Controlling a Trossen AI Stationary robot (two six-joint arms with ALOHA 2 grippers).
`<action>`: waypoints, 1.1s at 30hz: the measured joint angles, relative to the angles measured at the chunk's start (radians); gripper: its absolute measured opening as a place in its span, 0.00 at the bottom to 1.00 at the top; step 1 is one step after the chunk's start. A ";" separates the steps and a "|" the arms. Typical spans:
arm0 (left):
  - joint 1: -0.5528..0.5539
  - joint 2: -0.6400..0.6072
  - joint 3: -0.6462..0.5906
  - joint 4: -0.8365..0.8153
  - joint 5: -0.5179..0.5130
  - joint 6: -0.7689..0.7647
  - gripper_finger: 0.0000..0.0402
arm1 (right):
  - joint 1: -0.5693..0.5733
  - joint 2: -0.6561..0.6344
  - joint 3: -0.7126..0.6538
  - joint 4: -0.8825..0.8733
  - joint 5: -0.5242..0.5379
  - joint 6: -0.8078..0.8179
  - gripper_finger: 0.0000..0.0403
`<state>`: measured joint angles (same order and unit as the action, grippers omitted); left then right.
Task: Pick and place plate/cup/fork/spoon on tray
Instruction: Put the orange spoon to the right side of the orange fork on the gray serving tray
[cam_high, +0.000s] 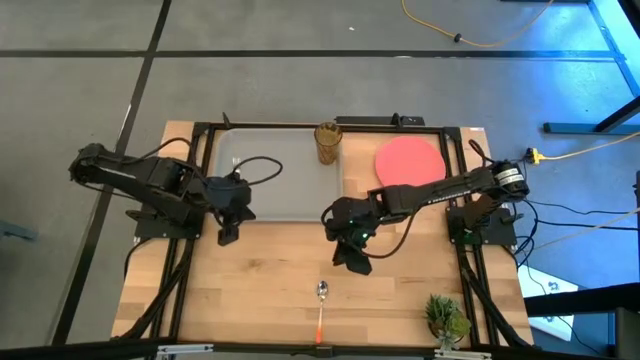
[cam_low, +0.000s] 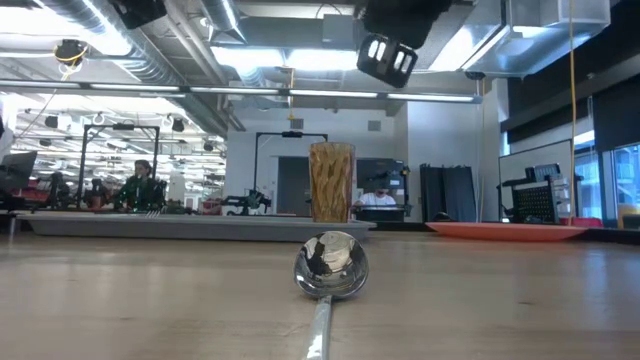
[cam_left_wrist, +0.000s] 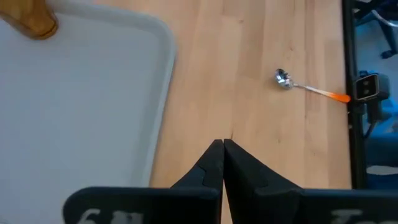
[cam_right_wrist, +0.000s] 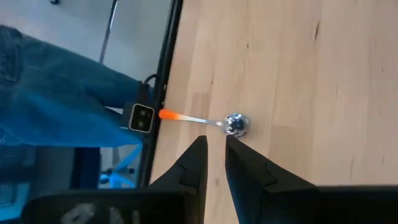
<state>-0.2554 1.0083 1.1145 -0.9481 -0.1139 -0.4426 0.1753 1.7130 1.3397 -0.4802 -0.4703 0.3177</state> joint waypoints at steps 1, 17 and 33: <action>-0.009 0.013 0.000 0.027 0.000 0.003 0.00 | 0.000 0.000 -0.002 0.006 0.008 -0.009 0.14; -0.148 0.203 0.000 0.201 0.023 0.058 0.00 | 0.000 0.102 -0.001 0.021 0.006 -0.044 0.14; -0.160 0.210 0.000 0.208 0.023 0.005 0.00 | 0.010 0.323 -0.002 0.173 -0.110 -0.025 0.14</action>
<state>-0.4156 1.2186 1.1141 -0.7398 -0.0914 -0.4380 0.1854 2.0365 1.3380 -0.3076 -0.5802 0.2927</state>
